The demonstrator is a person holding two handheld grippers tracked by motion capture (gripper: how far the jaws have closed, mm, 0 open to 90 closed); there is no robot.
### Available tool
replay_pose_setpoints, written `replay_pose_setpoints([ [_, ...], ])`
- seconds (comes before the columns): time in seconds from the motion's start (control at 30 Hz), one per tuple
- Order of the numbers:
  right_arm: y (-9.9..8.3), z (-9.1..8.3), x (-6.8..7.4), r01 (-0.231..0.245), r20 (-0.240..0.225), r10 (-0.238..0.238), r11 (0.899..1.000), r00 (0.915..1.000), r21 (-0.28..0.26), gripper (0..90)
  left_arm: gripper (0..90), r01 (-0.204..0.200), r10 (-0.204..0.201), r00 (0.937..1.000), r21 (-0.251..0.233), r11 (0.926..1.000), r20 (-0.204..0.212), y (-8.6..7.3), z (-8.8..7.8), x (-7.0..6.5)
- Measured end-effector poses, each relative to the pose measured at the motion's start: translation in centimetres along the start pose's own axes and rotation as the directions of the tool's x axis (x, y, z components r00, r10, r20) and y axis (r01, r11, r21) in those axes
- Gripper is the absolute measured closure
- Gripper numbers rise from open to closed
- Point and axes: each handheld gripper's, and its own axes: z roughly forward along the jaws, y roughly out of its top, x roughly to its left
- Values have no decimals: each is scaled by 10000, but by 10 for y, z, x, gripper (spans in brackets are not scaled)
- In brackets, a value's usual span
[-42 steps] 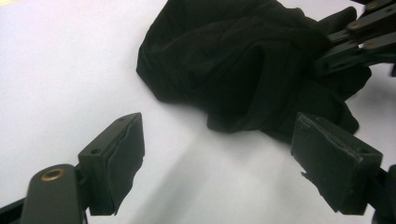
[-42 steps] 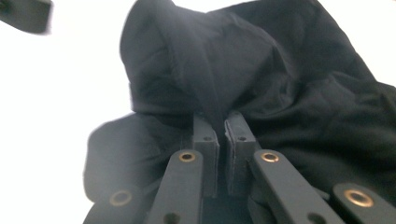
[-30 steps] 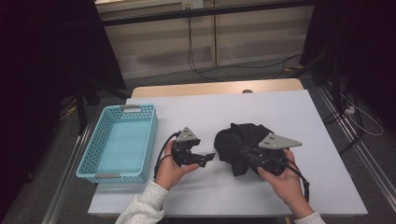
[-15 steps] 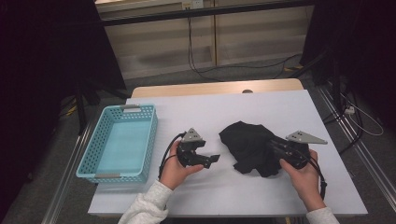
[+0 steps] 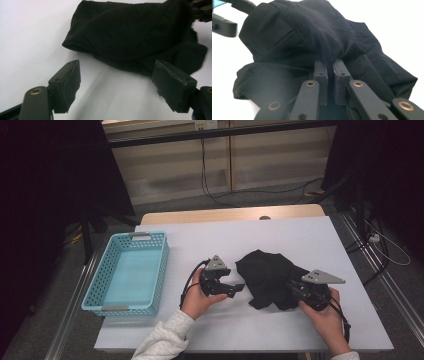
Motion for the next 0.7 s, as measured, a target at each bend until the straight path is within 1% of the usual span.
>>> replay_pose_setpoints([
  [0.03, 0, 0, 0, 0, 0, 0, 10000, 10000, 0, 830, 254, 0, 0, 10000, 0, 10000, 0, 0, 0, 0],
  [0.07, -1, -2, 0, 1, -42, -1, 10000, 10000, -15, 828, 261, -31, 31, 10000, 50, 10000, 13, -1, 6, 1],
  [0.1, -1, -3, 0, 5, -3, -5, 10000, 10000, -31, 827, 272, -115, 114, 9999, 102, 9999, 19, -1, 8, 1],
  [0.13, -2, -5, -1, -6, -3, 6, 10000, 10000, -43, 827, 298, -103, 103, 9999, 85, 9999, 33, -1, 10, 1],
  [0.2, -2, -6, -1, -9, 21, 9, 10000, 10000, -85, 823, 310, -73, 73, 10000, 28, 10000, -40, 0, 11, 1],
  [0.23, -1, -9, 1, 198, 211, -196, 9998, 9996, -94, 787, 351, -204, 203, 9997, -67, 9998, -166, 2, 13, 2],
  [0.27, -1, -11, 2, 344, 348, -338, 9993, 9988, -162, 764, 369, -204, 203, 9997, -67, 9998, -166, 2, 13, 2],
  [0.3, -1, -11, 2, 344, 348, -338, 9993, 9988, -162, 764, 369, -253, 252, 9995, -62, 9997, -199, 3, 13, 2],
  [0.33, 1, -14, 3, 240, 296, -232, 9994, 9993, -248, 695, 415, -260, 259, 9996, -144, 9996, -88, 6, 15, 3],
  [0.37, 1, -16, 3, 173, 357, -164, 9995, 9992, -269, 643, 451, -243, 242, 9997, -106, 9996, -13, 7, 17, 3],
  [0.4, 2, -17, 3, 215, 494, -201, 9994, 9986, -284, 596, 471, -131, 132, 9999, -91, 9999, 105, 7, 19, 2],
  [0.43, 2, -17, 3, 215, 494, -201, 9994, 9986, -284, 596, 495, -131, 132, 9999, -91, 9999, 105, 7, 19, 2],
  [0.47, 2, -20, 4, 378, 943, -352, 9989, 9949, -263, 529, 538, -11, 10, 9998, 30, 10000, 209, 7, 22, 2],
  [0.5, 2, -20, 4, 378, 943, -352, 9989, 9949, -263, 529, 572, -11, 10, 9998, 30, 10000, 209, 7, 22, 2],
  [0.53, 2, -21, 5, 360, 804, -333, 9988, 9962, -325, 506, 598, 237, -236, 9990, -13, 9997, 370, 6, 24, 2],
  [0.6, 1, -22, 5, 238, 684, -213, 9991, 9974, -359, 482, 663, 334, -337, 9983, 79, 9994, 473, 8, 24, 1],
  [0.63, 1, -22, 5, 221, 667, -196, 9991, 9976, -375, 475, 703, 334, -337, 9983, 79, 9994, 473, 8, 24, 1],
  [0.67, 1, -22, 4, 183, 680, -158, 9992, 9976, -368, 461, 763, 482, -486, 9969, 89, 9988, 620, 9, 24, 0],
  [0.7, 0, -22, 4, 188, 755, -160, 9991, 9970, -367, 446, 808, 450, -452, 9969, 49, 9990, 642, 9, 25, 0],
])
